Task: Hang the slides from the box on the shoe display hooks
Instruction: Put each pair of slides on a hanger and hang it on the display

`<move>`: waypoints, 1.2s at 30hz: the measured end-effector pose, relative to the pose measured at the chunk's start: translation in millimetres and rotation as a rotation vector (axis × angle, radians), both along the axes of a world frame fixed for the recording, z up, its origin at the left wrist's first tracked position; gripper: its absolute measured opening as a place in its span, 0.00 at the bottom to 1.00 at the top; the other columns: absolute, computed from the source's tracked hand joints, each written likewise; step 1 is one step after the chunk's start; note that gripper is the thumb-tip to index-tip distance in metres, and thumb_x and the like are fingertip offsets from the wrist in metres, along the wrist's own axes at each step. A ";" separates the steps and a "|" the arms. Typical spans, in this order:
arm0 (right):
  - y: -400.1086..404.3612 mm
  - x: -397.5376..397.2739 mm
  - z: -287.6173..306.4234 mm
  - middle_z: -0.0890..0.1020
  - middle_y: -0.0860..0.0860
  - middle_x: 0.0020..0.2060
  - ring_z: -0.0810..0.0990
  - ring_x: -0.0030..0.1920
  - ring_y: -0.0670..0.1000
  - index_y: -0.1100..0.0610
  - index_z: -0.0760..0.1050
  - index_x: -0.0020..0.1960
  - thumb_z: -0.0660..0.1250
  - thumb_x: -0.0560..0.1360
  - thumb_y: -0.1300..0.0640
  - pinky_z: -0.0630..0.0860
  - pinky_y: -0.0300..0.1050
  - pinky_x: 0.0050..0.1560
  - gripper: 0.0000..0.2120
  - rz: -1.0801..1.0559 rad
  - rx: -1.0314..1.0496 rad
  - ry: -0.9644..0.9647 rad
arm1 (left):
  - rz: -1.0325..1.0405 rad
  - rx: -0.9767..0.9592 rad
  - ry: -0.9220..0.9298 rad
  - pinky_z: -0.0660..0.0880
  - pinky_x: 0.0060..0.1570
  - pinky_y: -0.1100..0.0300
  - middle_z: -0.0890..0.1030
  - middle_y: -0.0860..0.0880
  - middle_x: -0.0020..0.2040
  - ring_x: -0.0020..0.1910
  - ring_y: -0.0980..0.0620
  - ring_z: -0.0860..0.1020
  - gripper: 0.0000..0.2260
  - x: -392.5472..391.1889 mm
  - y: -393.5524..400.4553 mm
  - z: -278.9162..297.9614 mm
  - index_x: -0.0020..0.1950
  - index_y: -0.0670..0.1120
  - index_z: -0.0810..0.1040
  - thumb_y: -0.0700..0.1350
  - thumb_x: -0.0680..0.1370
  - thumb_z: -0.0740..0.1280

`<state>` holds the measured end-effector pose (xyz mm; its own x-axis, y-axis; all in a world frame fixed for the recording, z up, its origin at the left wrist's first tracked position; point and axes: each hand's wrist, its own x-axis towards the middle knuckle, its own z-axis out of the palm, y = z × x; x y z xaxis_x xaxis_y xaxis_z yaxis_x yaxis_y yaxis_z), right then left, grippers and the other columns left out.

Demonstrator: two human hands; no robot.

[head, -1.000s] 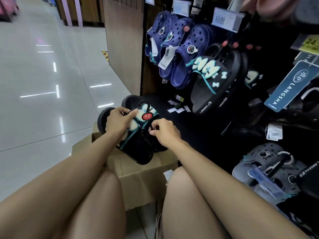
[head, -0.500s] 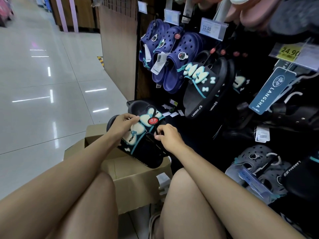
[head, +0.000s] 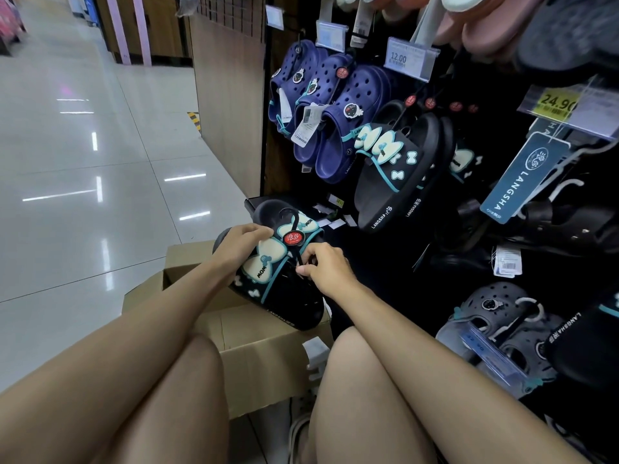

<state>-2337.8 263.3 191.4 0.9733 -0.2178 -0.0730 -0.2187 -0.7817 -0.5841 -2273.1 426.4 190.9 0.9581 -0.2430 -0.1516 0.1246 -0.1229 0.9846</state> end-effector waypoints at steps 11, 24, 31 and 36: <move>-1.4 -0.4 6.3 0.84 0.50 0.41 0.83 0.32 0.42 0.51 0.81 0.40 0.75 0.73 0.57 0.80 0.38 0.38 0.05 -0.127 0.185 -0.186 | -0.063 0.091 -0.096 0.76 0.43 0.67 0.83 0.47 0.51 0.46 0.54 0.80 0.08 -0.8 2.6 -0.9 0.54 0.42 0.81 0.44 0.78 0.67; 0.7 4.1 5.0 0.83 0.48 0.40 0.84 0.41 0.52 0.45 0.77 0.37 0.75 0.71 0.52 0.83 0.52 0.42 0.08 -0.092 0.102 -0.268 | -0.035 -0.045 -0.038 0.79 0.49 0.53 0.83 0.40 0.51 0.44 0.49 0.82 0.07 -0.2 1.0 -2.4 0.53 0.45 0.80 0.44 0.76 0.71; -3.0 3.3 5.3 0.83 0.48 0.39 0.84 0.38 0.50 0.47 0.79 0.40 0.75 0.72 0.53 0.83 0.52 0.42 0.05 -0.096 0.124 -0.302 | -0.007 -0.058 -0.052 0.80 0.38 0.63 0.84 0.43 0.47 0.40 0.50 0.83 0.11 -1.7 -5.0 -3.8 0.55 0.43 0.80 0.46 0.75 0.72; -4.0 1.8 5.7 0.83 0.47 0.37 0.84 0.34 0.44 0.48 0.75 0.42 0.76 0.71 0.55 0.83 0.53 0.42 0.10 -0.140 0.205 -0.320 | 0.032 -0.115 -0.054 0.79 0.38 0.63 0.84 0.43 0.45 0.36 0.54 0.82 0.10 -4.2 -8.2 -1.2 0.54 0.40 0.82 0.43 0.76 0.72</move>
